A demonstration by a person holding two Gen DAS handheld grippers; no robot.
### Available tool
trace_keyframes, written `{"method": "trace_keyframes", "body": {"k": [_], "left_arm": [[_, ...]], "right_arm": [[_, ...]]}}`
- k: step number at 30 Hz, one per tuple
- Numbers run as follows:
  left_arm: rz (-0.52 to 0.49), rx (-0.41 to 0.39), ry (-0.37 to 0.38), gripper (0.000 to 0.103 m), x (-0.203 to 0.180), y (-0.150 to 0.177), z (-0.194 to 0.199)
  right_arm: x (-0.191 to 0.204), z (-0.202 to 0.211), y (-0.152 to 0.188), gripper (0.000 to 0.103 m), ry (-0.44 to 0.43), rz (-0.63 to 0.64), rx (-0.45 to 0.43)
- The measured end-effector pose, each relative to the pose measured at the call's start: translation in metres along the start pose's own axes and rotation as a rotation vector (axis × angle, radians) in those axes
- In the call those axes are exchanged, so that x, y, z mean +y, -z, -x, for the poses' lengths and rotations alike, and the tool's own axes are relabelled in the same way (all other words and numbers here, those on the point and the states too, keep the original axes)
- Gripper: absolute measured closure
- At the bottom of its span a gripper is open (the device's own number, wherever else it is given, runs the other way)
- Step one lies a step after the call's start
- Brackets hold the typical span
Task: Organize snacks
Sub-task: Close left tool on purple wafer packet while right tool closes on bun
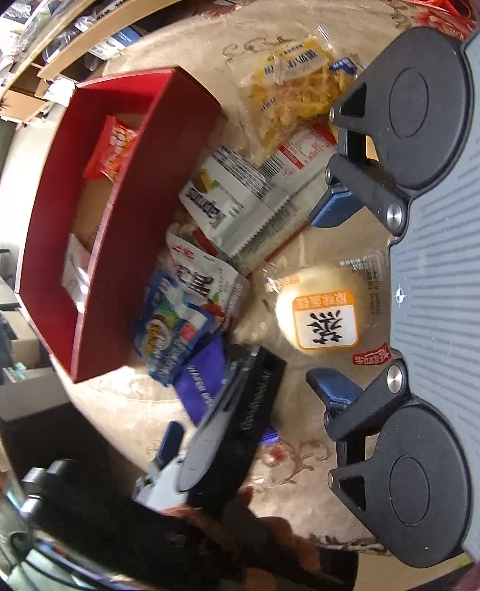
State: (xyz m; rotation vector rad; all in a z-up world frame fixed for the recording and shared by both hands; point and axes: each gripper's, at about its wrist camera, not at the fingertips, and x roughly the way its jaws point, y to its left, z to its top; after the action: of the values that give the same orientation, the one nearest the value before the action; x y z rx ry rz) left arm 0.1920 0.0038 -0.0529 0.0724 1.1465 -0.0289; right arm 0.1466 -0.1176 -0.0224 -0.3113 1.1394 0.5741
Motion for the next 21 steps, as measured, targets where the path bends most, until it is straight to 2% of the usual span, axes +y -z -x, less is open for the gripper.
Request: {"method": "trace_keyframes", "body": {"k": [2, 3, 4, 5, 8, 13, 15, 19, 21], "left_arm": [[0.034, 0.003, 0.025, 0.009, 0.006, 0.001, 0.000], [0.028, -0.004, 0.021, 0.013, 0.005, 0.002, 0.002], [0.017, -0.009, 0.024, 0.024, 0.004, 0.003, 0.006], [0.013, -0.011, 0.031, 0.034, 0.002, 0.004, 0.010], [0.013, 0.003, 0.033, 0.038, -0.001, 0.009, 0.017], [0.005, 0.031, 0.065, 0.038, -0.003, 0.019, 0.023], [-0.001, 0.030, 0.052, 0.036, -0.004, 0.023, 0.022], [-0.039, 0.009, -0.013, 0.015, -0.013, 0.027, 0.021], [-0.045, -0.002, -0.020, 0.011, -0.014, 0.027, 0.020]], "right_arm": [[0.005, -0.011, 0.000, 0.019, 0.023, 0.021, 0.017], [0.007, -0.015, 0.001, 0.027, 0.042, 0.027, 0.028], [0.007, -0.019, 0.001, 0.036, 0.038, 0.024, 0.042], [0.007, -0.019, 0.001, 0.037, 0.036, 0.012, 0.045], [0.005, -0.013, 0.002, 0.038, 0.056, -0.002, 0.021], [-0.001, -0.002, 0.011, 0.038, 0.072, -0.042, 0.013], [-0.001, 0.000, 0.017, 0.038, 0.076, -0.042, 0.022], [0.001, -0.006, 0.021, 0.033, 0.094, -0.026, 0.050], [0.000, -0.006, 0.019, 0.028, 0.089, -0.028, 0.037]]}}
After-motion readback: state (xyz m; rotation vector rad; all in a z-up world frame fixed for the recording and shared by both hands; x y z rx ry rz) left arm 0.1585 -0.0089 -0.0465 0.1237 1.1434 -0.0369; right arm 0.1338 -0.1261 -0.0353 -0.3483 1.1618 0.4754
